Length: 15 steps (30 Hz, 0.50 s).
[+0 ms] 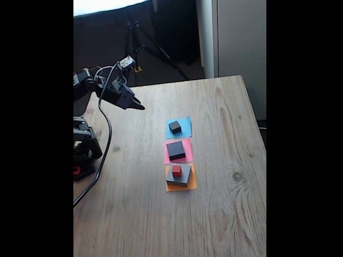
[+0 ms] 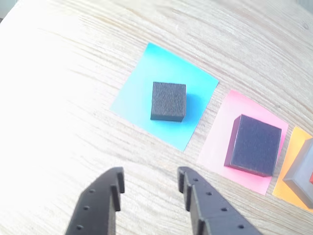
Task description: Tower of hanoi
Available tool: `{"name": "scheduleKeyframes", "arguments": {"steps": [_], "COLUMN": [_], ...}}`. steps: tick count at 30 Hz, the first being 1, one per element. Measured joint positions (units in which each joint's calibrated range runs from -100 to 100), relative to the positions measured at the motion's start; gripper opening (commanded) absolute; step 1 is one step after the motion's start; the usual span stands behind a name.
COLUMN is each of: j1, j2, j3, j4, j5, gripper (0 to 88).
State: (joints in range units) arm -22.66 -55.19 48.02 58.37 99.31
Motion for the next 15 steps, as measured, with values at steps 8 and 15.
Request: {"name": "scheduleKeyframes", "arguments": {"steps": [8, 15], "j1": [1.96, 3.51], "j2": [-0.6, -0.68], "j3": [12.26, 20.69], "j4": [-16.01, -26.5], "j5": [0.0, 0.0], "gripper": [33.9, 37.5]}}
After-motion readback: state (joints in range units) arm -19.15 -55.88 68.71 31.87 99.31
